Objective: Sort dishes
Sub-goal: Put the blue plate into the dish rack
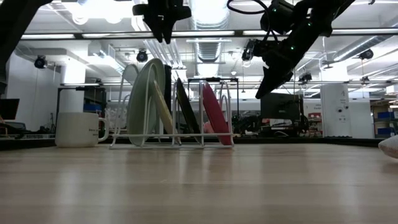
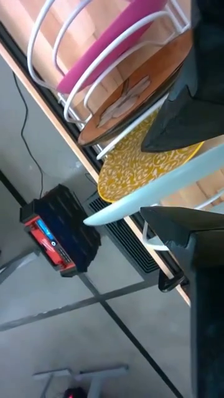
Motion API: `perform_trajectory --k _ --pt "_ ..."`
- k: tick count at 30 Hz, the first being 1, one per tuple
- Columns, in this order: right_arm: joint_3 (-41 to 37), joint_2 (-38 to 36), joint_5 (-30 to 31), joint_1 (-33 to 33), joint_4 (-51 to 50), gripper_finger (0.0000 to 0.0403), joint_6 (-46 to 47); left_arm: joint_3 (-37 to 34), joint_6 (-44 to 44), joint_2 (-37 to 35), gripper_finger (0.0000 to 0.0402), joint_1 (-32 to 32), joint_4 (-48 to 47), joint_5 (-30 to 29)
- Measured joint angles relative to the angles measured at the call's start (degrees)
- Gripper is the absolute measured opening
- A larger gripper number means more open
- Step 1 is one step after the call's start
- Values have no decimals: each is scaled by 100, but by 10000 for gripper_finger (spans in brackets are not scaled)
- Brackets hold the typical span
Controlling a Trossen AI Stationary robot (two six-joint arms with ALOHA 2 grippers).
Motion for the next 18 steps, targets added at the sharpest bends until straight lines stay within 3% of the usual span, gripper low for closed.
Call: perform_trajectory --k 8,18 --pt "-4 0 0 0 2 0 2 -74 -105 4 142 41 -1 117" --pt "-4 0 -2 0 7 0 2 -914 -345 4 142 54 -1 145"
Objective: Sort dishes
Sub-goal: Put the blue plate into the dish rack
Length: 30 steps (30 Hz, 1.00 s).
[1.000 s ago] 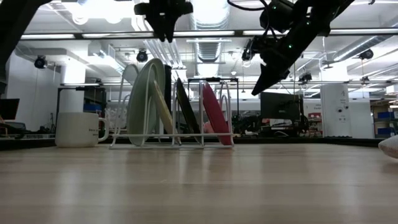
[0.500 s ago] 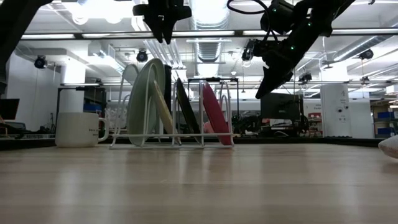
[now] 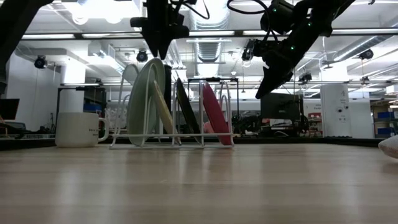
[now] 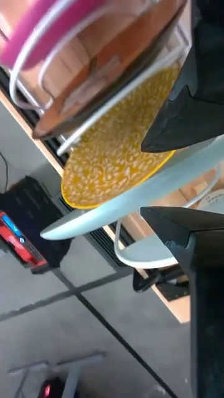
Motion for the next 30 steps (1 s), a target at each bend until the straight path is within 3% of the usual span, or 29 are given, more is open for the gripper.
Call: perform_trajectory --k 10,30 --pt "0 0 0 0 6 0 -2 -268 -20 0 138 32 4 -185" --pt "-2 2 0 0 21 0 -4 -229 -127 -2 41 44 28 -412"
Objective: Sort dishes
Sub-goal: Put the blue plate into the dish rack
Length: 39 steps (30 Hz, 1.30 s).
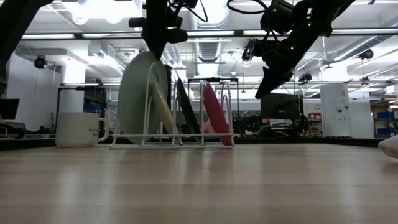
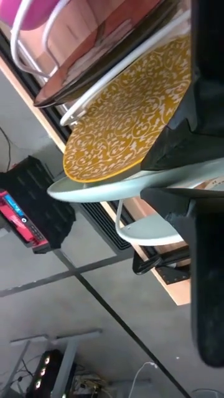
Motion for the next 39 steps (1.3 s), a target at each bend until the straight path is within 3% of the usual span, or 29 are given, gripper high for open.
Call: perform_trajectory --k 20,39 --pt "0 0 2 0 -2 0 -1 553 -16 4 37 62 -19 -153" --pt "-2 0 2 0 -12 0 -2 542 -117 -28 36 190 -24 -151"
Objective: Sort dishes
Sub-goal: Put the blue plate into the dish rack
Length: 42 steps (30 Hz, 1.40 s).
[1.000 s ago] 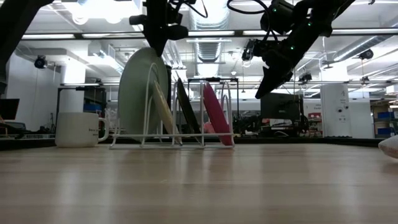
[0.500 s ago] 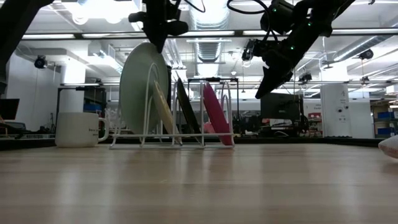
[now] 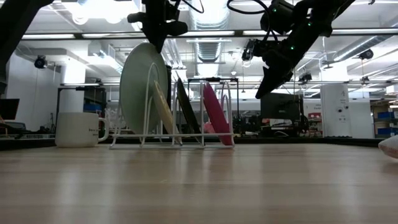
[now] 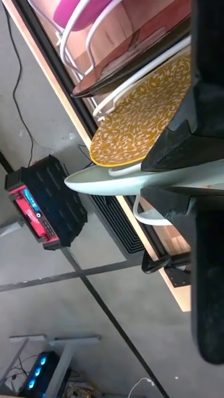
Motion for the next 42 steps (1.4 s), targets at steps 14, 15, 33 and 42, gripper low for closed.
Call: perform_trajectory --k 14,15,33,42 --pt "0 0 0 0 -3 0 0 -4 19 -31 36 59 -2 57" --pt "0 0 0 0 -3 0 0 -4 26 -32 36 61 -1 57" --pt "0 0 0 0 -7 0 39 -4 -157 -66 36 90 0 -5" --pt "0 1 0 1 -12 0 42 -8 -150 -85 36 96 0 -4"
